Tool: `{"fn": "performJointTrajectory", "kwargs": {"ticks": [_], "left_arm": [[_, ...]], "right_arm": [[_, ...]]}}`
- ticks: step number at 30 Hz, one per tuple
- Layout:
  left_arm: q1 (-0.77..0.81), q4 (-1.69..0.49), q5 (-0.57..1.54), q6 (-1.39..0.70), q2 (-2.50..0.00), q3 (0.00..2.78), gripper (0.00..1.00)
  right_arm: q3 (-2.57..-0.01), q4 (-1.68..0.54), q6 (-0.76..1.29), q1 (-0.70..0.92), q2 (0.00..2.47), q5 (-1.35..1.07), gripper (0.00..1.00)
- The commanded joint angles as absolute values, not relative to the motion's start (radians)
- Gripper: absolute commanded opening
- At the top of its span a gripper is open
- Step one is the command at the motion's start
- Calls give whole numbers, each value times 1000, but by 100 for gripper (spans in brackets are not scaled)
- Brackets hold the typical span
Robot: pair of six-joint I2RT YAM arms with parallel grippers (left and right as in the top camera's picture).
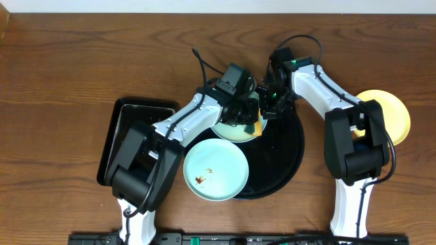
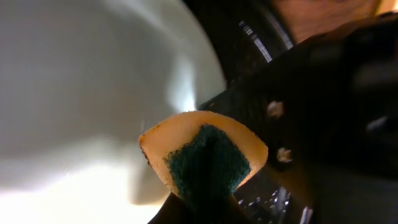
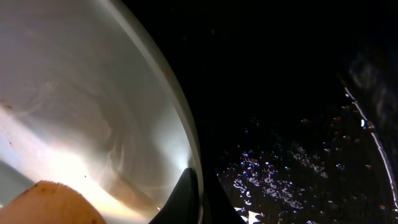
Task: Clean dirty plates on tray and stack at the side
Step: 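Scrub the upper blue plate with the sponge in the left gripper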
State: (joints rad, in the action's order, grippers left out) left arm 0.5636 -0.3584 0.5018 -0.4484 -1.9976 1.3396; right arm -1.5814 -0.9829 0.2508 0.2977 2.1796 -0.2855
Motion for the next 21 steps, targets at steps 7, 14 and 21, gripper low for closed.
{"fn": "performJointTrajectory", "kwargs": {"ticks": [7,14,21], "left_arm": [[516,-262,542,-509,-2127,1362,7],[510,-216,574,-540,-2252,1362,7],[452,-492,315,-472,-2235,1371,7]], "right_arm": [[-1556,-1002,211,269,2216,-199,1],[-1556,-1010,208,269,2216,-199,1],[-1556,-1010,208,269,2216,-199,1]]}}
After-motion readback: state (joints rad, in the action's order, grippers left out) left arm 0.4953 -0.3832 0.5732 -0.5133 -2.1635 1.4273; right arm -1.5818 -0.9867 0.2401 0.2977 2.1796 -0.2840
